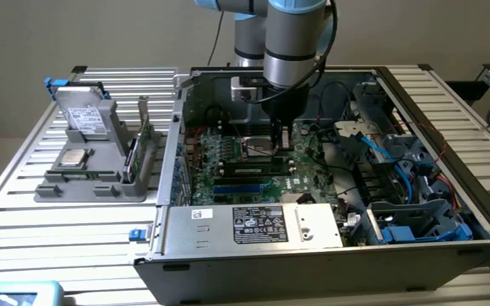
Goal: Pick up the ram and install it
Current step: 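Press down the ram until it locks into place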
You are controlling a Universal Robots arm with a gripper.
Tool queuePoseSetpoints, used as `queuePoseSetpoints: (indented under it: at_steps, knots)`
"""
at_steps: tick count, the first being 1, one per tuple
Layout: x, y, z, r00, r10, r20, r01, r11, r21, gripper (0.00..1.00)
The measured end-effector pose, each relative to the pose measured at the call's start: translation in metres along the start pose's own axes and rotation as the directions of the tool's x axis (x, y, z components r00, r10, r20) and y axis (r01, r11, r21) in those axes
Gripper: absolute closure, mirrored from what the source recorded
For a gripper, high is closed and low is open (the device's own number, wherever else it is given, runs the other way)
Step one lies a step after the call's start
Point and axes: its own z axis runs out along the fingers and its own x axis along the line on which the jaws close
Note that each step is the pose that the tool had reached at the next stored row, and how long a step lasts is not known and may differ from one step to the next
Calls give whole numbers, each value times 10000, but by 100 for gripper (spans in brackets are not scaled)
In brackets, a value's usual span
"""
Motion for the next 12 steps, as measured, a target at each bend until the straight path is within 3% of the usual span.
queuePoseSetpoints:
  at_steps: [4, 12]
  knots:
    - [11, 86, -41, 10000, 0, -3, 0, 10000, 13, 89]
    - [34, 366, -43, 10000, 14, 3, -14, 9999, 148, 89]
